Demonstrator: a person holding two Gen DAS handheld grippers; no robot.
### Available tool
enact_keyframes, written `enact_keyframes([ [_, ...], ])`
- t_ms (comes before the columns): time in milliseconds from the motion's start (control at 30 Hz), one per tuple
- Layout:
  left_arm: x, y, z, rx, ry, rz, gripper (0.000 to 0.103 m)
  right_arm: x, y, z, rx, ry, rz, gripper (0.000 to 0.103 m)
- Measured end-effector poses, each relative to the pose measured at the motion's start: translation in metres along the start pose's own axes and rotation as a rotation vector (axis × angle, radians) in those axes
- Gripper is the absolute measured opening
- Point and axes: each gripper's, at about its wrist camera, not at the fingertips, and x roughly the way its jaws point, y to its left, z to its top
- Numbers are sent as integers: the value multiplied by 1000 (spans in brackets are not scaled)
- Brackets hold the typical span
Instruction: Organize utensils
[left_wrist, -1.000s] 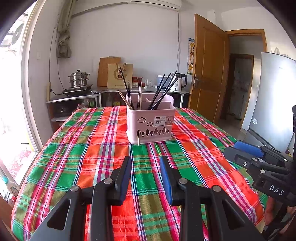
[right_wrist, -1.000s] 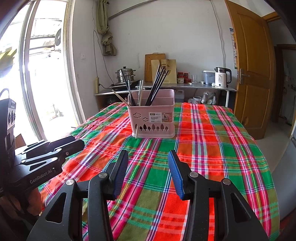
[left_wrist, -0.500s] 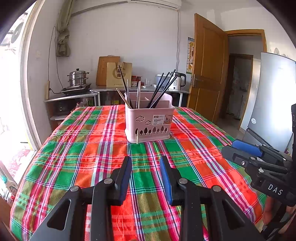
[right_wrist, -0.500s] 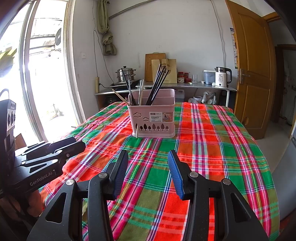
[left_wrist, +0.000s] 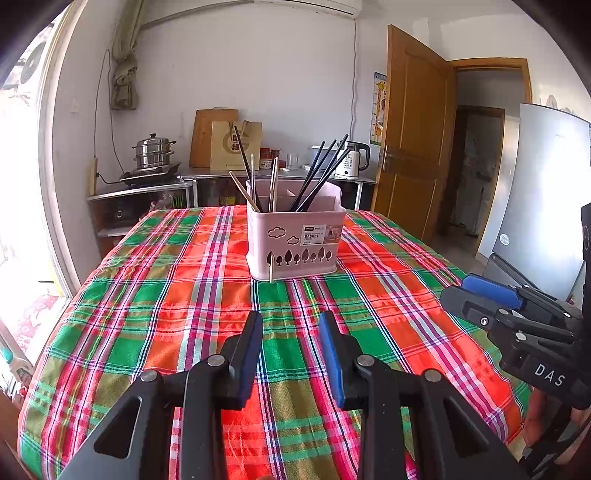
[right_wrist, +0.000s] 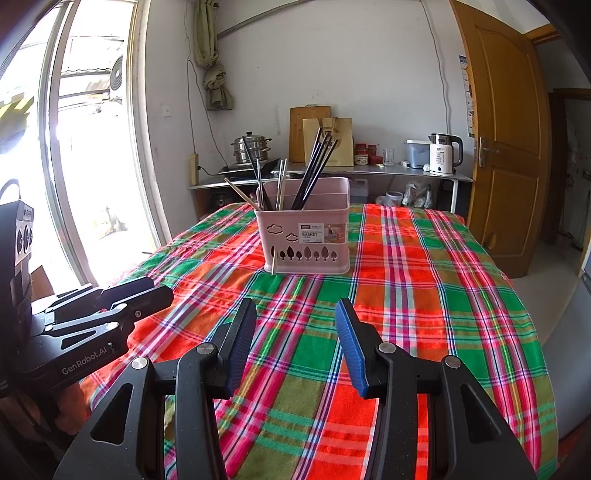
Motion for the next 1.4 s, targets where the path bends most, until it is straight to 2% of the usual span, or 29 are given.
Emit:
enact_keyframes([
  [1400,3,-4,-2,-3,6,43,31,1,-1,1,-1,8,0,46],
])
